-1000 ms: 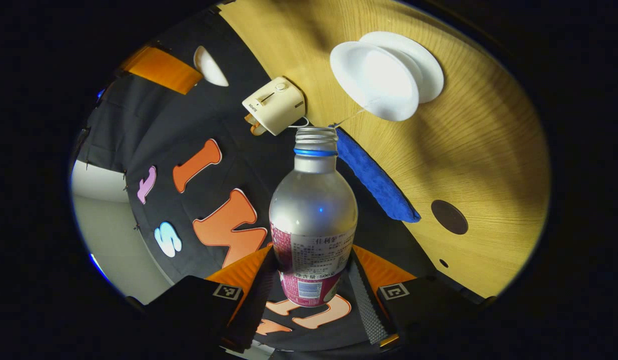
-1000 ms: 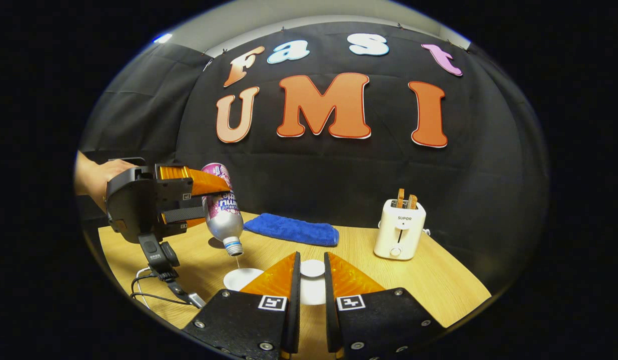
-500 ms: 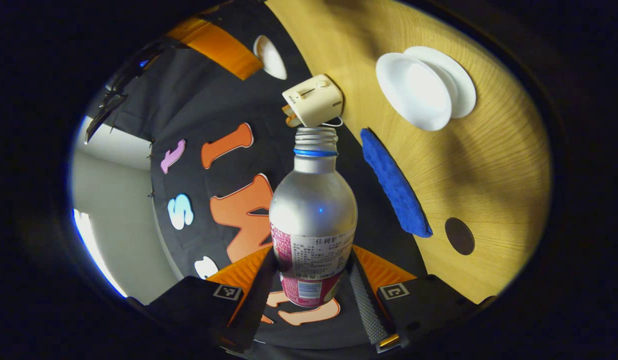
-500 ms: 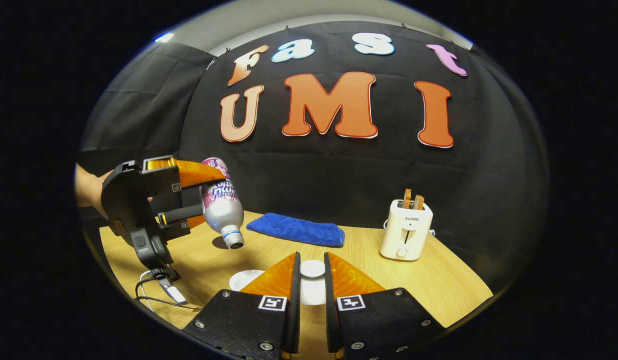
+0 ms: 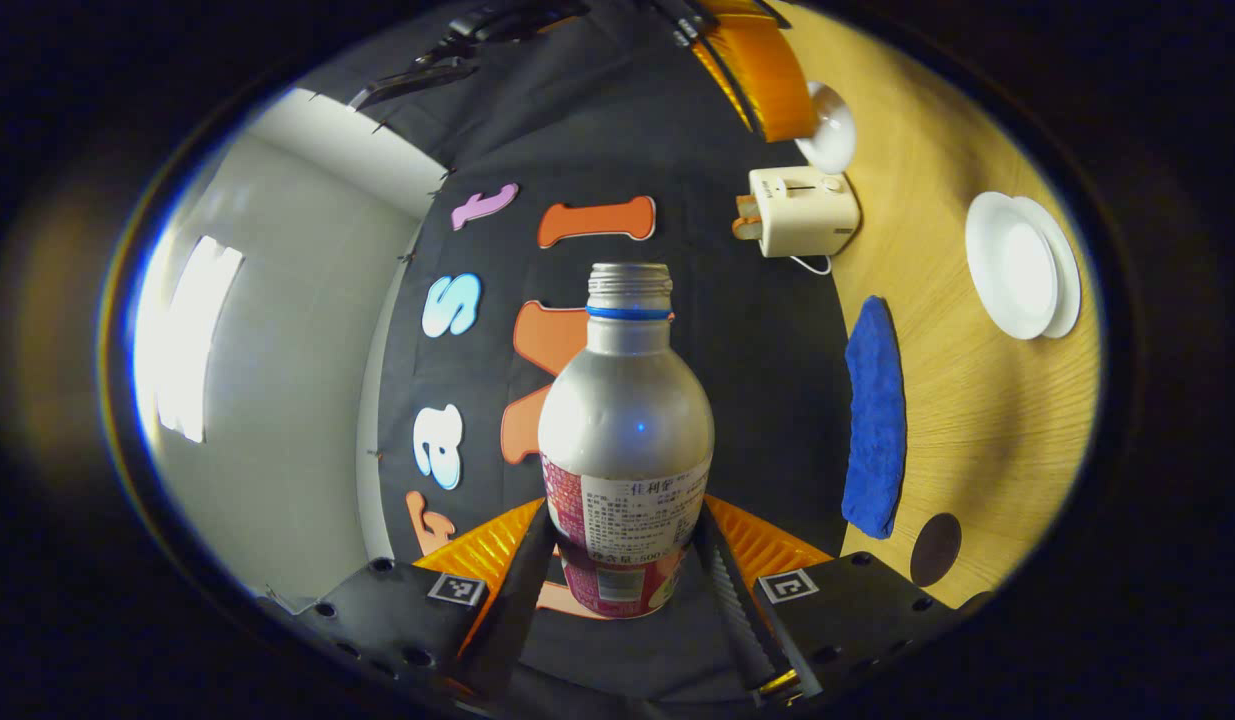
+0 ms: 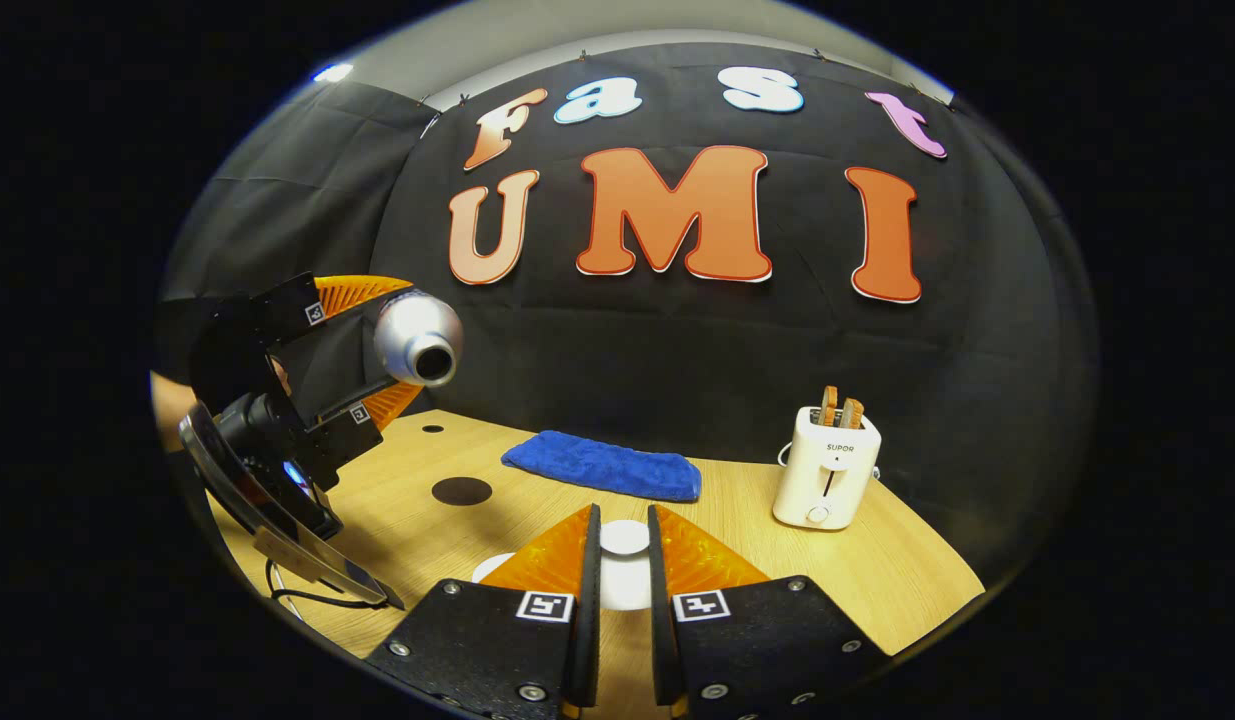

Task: Open the teacup lid with one hand, grasp the water bottle and pour water into the teacup with the other hand; after pouring, place the water bottle on the coaster and then close the teacup lid.

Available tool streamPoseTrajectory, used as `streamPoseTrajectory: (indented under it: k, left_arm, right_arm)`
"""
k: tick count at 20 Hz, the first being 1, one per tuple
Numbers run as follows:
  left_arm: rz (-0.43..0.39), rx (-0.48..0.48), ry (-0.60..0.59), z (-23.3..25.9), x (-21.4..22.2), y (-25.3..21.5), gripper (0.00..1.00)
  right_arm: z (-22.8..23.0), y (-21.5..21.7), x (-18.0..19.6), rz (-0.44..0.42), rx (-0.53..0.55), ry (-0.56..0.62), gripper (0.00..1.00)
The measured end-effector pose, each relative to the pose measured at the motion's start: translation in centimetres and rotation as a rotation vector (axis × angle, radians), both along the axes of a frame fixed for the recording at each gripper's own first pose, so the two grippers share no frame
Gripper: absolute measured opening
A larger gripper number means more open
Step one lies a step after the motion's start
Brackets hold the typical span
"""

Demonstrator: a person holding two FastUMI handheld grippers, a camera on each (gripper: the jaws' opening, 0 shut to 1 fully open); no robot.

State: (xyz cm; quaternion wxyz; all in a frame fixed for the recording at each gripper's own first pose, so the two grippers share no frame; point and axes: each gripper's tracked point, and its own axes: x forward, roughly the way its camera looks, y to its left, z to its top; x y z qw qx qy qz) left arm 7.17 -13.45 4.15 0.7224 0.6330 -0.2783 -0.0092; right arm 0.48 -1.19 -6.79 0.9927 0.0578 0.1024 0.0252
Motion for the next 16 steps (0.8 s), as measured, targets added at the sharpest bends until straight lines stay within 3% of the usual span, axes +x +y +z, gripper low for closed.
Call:
streamPoseTrajectory:
  k: [2,4,5,6,7,8,10,16]
  left_arm:
    - [0.003,-0.118,0.015,0.2,0.3,1.4,0.83]
    - [0.001,-0.246,0.031,0.7,0.8,2.8,0.8]
    - [0.001,-0.309,0.038,0.9,1.0,3.7,0.83]
    - [-0.005,-0.372,0.05,1.0,1.3,4.2,0.8]
    - [-0.005,-0.429,0.063,0.7,1.7,4.9,0.83]
    - [-0.016,-0.479,0.082,0.6,2.0,5.0,0.79]
    - [-0.031,-0.587,0.108,0.2,2.5,5.6,0.83]
    - [-0.046,-0.913,0.312,-2.6,5.8,7.9,0.83]
  right_arm:
    - [0.4,0.6,0.2,0.009,0.001,-0.004,0.22]
    - [0.4,0.8,0.3,0.01,-0.013,-0.002,0.22]
    - [0.5,0.9,0.4,0.011,-0.019,-0.005,0.22]
    - [0.7,1.1,0.5,0.012,-0.019,-0.008,0.22]
    - [0.8,1.4,0.6,0.018,-0.019,-0.008,0.22]
    - [0.9,1.6,0.7,0.019,-0.022,-0.011,0.22]
    - [1.0,1.8,0.9,0.022,-0.027,-0.01,0.22]
    - [1.4,2.5,1.4,0.039,-0.03,-0.007,0.22]
